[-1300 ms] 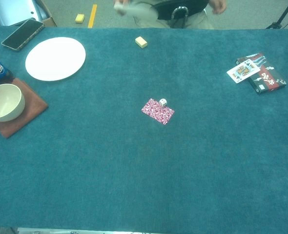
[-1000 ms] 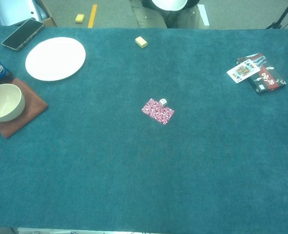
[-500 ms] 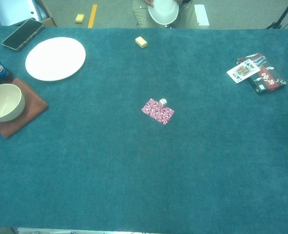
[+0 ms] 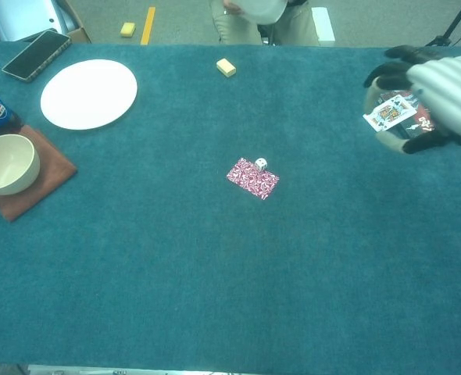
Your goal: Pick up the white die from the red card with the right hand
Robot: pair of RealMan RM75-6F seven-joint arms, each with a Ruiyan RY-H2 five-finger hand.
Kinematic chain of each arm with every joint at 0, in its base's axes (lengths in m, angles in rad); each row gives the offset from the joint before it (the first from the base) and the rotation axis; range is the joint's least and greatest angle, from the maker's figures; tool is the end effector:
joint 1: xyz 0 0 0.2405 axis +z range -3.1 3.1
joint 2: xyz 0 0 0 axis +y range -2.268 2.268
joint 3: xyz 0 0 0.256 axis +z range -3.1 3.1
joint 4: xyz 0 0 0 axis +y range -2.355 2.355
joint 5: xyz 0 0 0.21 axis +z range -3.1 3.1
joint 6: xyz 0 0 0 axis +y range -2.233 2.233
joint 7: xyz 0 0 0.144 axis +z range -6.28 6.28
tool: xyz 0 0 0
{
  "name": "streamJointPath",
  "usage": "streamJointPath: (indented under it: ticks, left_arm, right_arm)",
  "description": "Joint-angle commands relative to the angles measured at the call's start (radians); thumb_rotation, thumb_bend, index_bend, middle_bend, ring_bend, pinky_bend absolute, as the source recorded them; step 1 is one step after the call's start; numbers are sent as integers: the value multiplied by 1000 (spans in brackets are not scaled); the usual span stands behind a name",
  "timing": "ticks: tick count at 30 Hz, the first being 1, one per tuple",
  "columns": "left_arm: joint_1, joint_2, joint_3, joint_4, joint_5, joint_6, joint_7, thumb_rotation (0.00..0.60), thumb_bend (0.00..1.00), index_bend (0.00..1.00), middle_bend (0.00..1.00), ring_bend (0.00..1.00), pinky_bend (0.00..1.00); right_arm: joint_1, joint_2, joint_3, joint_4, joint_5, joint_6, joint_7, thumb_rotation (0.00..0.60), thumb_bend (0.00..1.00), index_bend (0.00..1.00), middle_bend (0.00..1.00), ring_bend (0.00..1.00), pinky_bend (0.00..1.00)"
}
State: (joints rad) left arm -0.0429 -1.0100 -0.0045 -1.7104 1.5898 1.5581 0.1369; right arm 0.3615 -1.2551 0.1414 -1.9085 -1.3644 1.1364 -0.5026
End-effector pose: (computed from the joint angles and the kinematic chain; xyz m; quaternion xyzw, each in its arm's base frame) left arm -0.2941 0.1577 0.1828 -0.6328 -0.3275 -0.3577 0.6035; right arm -0.1831 -0.2444 0.0685 0.7267 -0.3503 0.3657 0.4642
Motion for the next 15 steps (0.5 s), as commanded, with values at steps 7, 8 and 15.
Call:
streamJointPath:
  ticks: [7,8,15]
  left_arm:
    - [2,2,2,6,6,3,-9,550,336,58,96,28,72]
    - [2,2,3,7,7,3,-9,551,336,58,96,28,72]
    - [9,11,3,9,5,12,-21,548,337,58,96,28,72]
  right_arm:
    - [145,-174,51,89,204,-104,-151,600,260,440,271,51,98]
    - [158,-190,54,102,222,-110,-162,600,260,440,271,51,98]
    - [250,-295,64,205,322,-156,-227,600,260,440,273,51,98]
